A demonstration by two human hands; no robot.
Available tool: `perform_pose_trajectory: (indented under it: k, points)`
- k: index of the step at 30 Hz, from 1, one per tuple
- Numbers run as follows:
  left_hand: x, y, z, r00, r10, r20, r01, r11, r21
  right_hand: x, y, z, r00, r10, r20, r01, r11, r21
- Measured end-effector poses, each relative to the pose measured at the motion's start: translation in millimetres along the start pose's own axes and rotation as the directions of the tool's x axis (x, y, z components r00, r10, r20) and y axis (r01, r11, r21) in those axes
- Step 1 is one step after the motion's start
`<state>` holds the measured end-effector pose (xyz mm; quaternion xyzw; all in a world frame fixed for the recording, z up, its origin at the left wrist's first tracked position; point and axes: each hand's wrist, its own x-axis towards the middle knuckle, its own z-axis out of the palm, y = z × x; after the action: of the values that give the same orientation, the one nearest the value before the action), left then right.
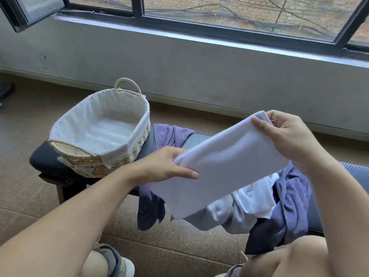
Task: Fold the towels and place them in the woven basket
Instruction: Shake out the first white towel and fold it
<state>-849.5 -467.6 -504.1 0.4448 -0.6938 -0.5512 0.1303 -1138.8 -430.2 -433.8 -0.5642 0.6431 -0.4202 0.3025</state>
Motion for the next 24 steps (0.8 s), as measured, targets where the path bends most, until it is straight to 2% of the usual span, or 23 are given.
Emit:
perform_pose_trajectory:
  k: [4, 6, 7, 9, 10, 11, 12, 13, 14, 16, 17, 18, 19, 21, 23, 24]
  points:
    - [-2, 6, -26, 0.968, 0.040, -0.248, 0.003, 0.985, 0.171, 7, 15, -2, 1.000, -0.002, -0.004, 0.003, 0.997, 0.073]
    - [-3, 10, -36, 0.893, 0.138, -0.428, -0.057, 0.979, 0.197, 11, 19, -1, 1.000, -0.028, 0.012, 0.027, 0.993, 0.118]
    - [-3, 12, -41, 0.813, 0.216, -0.540, -0.104, 0.968, 0.229, 13, 20, 0, 0.998, -0.055, 0.013, 0.052, 0.988, 0.147]
    - [-2, 16, -48, 0.578, 0.430, -0.693, -0.179, 0.896, 0.407, 17, 21, 2, 0.989, -0.147, -0.030, 0.150, 0.971, 0.187]
    - [-2, 19, -49, 0.463, 0.547, -0.697, -0.194, 0.830, 0.523, 17, 20, 2, 0.977, -0.204, -0.065, 0.212, 0.961, 0.175]
    - [-1, 19, -49, 0.383, 0.640, -0.666, -0.186, 0.760, 0.623, 17, 19, 0, 0.963, -0.255, -0.093, 0.266, 0.952, 0.151]
    - [-2, 20, -46, 0.355, 0.700, -0.620, -0.172, 0.701, 0.692, 16, 19, -2, 0.954, -0.280, -0.105, 0.292, 0.949, 0.116]
    - [-2, 18, -43, 0.375, 0.730, -0.572, -0.163, 0.659, 0.734, 13, 20, -6, 0.955, -0.281, -0.094, 0.288, 0.955, 0.069]
    - [-2, 13, -38, 0.447, 0.722, -0.527, -0.153, 0.643, 0.750, 11, 23, -11, 0.963, -0.261, -0.064, 0.262, 0.965, 0.004]
    - [0, -6, -25, 0.702, 0.567, -0.430, -0.097, 0.675, 0.732, 6, 34, -19, 0.986, -0.148, 0.082, 0.165, 0.951, -0.261]
    - [1, -18, -18, 0.831, 0.430, -0.354, -0.053, 0.694, 0.718, 3, 40, -19, 0.981, -0.032, 0.189, 0.116, 0.885, -0.452]
    - [1, -28, -13, 0.923, 0.291, -0.254, -0.018, 0.690, 0.724, -2, 44, -16, 0.951, 0.116, 0.285, 0.090, 0.781, -0.618]
    - [0, -36, -8, 0.971, 0.186, -0.149, -0.014, 0.668, 0.744, -7, 46, -10, 0.906, 0.248, 0.343, 0.094, 0.672, -0.734]
    - [-2, -45, -5, 0.995, 0.102, -0.013, -0.057, 0.651, 0.757, -10, 44, -1, 0.873, 0.345, 0.346, 0.106, 0.557, -0.824]
    - [-3, -47, -10, 0.991, 0.127, -0.042, -0.061, 0.709, 0.703, -14, 34, 2, 0.900, 0.327, 0.288, 0.105, 0.479, -0.871]
    - [-4, -47, -13, 0.987, 0.144, -0.077, -0.054, 0.732, 0.679, -14, 32, 3, 0.925, 0.270, 0.267, 0.138, 0.416, -0.899]
